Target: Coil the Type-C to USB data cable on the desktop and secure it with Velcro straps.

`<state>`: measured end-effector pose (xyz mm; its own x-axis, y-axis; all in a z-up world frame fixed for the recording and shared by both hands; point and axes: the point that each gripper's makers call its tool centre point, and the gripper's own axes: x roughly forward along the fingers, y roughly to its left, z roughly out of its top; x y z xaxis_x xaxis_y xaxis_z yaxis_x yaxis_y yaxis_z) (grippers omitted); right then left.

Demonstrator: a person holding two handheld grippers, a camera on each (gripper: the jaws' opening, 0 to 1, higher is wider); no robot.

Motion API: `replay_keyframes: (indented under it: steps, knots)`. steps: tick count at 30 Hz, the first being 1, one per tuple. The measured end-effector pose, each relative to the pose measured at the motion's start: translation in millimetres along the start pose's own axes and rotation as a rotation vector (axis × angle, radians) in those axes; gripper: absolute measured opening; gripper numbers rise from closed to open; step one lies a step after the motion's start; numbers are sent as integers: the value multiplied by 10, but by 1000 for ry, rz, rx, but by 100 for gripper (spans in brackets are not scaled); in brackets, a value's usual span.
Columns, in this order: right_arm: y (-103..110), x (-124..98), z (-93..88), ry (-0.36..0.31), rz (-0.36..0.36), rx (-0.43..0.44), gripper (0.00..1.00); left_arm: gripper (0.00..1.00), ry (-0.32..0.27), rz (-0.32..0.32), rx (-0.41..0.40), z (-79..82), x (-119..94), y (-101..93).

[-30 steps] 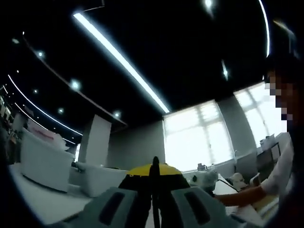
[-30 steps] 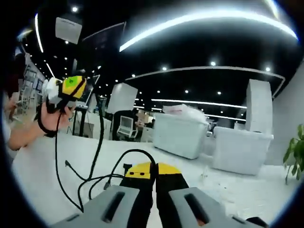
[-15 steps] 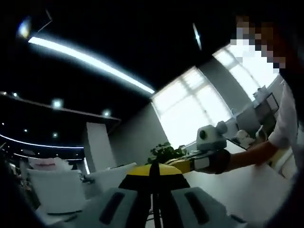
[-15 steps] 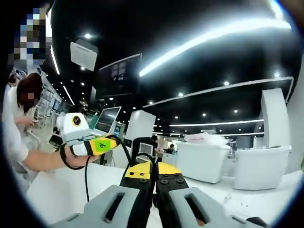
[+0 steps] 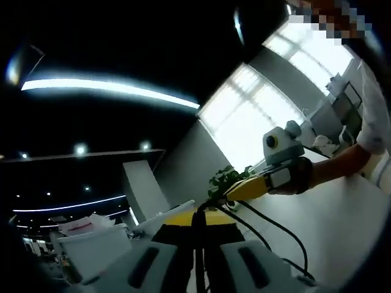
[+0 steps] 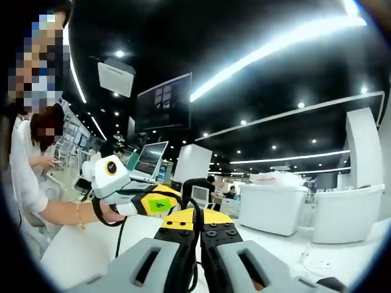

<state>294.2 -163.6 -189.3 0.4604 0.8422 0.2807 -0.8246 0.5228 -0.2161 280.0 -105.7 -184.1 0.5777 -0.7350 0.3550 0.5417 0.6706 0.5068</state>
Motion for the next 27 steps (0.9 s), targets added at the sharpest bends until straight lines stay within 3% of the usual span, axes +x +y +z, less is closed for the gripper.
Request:
replay_keyframes:
  steps: [6,18,27]
  knots:
    - [38,3,-8,4,26,11,1,6,16,8,4,-51,-9,36]
    - [92,37,-49,-3,57,75,1,9,31,-33,-32,-103,4,-83]
    - [145,57,-76,-2,87,110,1,7,77,-74,17,-190,19,-189]
